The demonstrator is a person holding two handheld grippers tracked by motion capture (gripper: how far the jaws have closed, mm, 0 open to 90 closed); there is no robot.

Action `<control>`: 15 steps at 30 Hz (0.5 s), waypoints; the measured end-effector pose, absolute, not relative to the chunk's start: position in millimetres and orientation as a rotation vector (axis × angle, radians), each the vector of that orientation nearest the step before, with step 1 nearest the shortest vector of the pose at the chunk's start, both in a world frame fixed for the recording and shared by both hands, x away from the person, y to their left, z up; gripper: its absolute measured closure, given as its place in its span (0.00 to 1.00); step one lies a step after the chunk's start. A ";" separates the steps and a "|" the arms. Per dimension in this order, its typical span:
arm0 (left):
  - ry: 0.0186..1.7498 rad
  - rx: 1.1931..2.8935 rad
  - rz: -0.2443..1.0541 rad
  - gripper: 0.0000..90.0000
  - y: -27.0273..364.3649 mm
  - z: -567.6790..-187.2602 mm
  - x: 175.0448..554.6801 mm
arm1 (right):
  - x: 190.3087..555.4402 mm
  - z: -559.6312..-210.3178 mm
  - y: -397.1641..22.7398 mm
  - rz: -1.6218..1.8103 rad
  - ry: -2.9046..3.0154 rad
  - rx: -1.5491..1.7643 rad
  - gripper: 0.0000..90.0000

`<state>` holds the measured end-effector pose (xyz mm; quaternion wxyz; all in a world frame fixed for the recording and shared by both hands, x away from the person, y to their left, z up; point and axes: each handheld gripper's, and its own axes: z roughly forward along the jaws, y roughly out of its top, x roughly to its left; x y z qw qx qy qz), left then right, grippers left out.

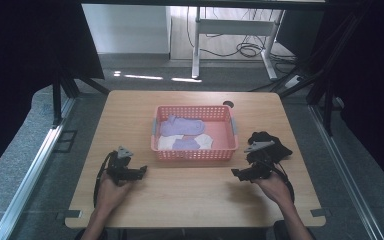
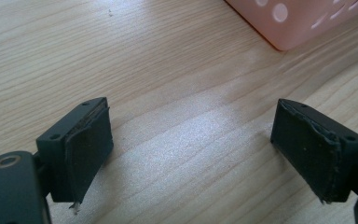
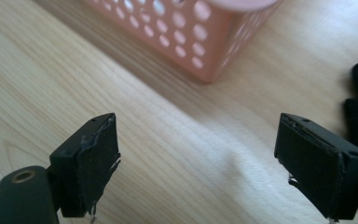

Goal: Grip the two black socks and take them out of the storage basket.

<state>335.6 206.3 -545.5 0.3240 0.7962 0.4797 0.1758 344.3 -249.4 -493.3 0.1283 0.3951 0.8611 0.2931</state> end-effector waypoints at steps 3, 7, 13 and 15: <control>1.260 2.084 0.461 0.14 206.1 -545.7 335.7 | 342.7 -504.4 -247.3 0.849 2.523 1.147 0.15; 1.260 2.085 0.461 0.14 206.1 -545.6 335.7 | 341.4 -518.5 -245.5 0.839 2.542 1.142 0.15; 1.259 2.084 0.462 0.14 206.0 -545.7 335.7 | 337.5 -530.8 -242.4 0.839 2.526 1.121 0.10; 1.259 2.085 0.461 0.14 206.0 -545.7 335.6 | 336.4 -532.7 -242.2 0.857 2.516 1.115 0.07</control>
